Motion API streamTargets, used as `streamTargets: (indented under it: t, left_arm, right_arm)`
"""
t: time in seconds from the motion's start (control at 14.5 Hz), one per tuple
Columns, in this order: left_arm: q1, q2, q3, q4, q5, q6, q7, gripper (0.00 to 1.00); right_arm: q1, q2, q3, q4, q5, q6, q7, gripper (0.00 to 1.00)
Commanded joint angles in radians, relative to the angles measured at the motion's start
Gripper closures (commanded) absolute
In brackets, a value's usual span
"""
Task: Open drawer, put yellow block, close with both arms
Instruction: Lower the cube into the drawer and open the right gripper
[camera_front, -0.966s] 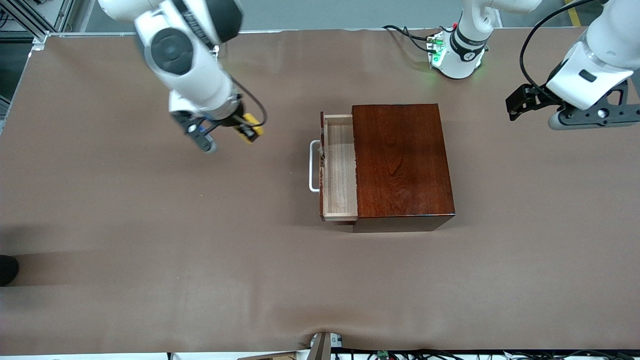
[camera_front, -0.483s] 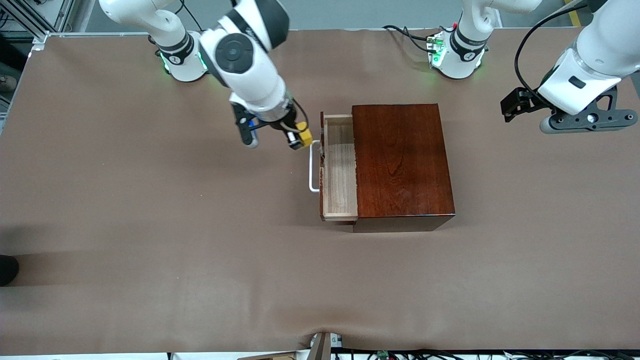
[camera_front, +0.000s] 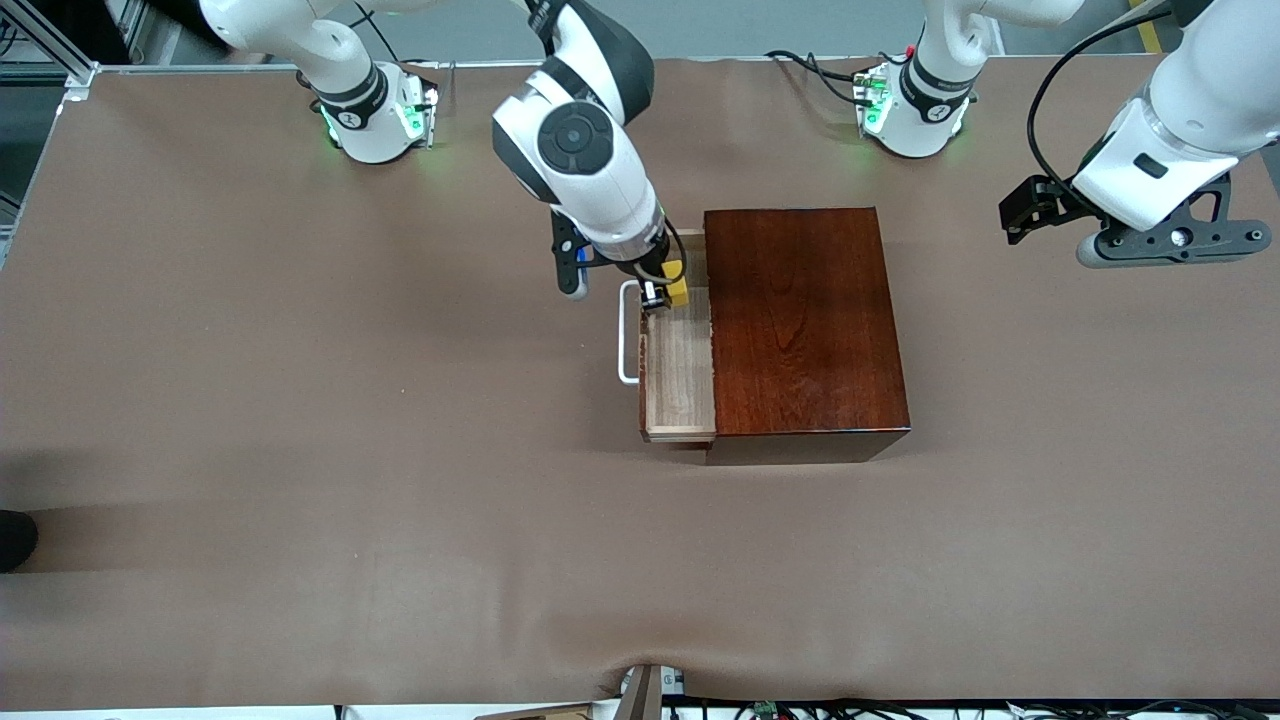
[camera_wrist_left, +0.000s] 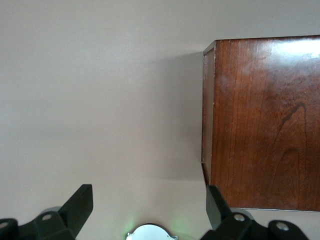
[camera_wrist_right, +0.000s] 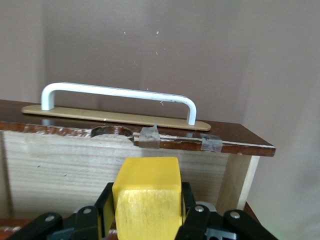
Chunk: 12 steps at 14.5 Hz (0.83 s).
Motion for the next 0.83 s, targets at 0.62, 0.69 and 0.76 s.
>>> streamTargets:
  t: [0.62,0.69,0.76]
  left_arm:
    - [0.0,-0.014,-0.003,-0.026,0.005,0.014,0.025,0.0]
    - [0.0,-0.015,-0.003,-0.026,0.005,0.014,0.025,0.0]
    - [0.0,-0.015,-0.003,-0.024,0.005,0.014,0.025,0.0]
  right_arm:
    - [0.036,0.109,-0.016,0.038,0.004,0.116,0.025,1.0]
    - [0.042,0.113,-0.019,0.038,0.003,0.119,0.025,0.99]
    - [0.042,0.115,-0.019,0.038,0.002,0.119,0.025,0.97]
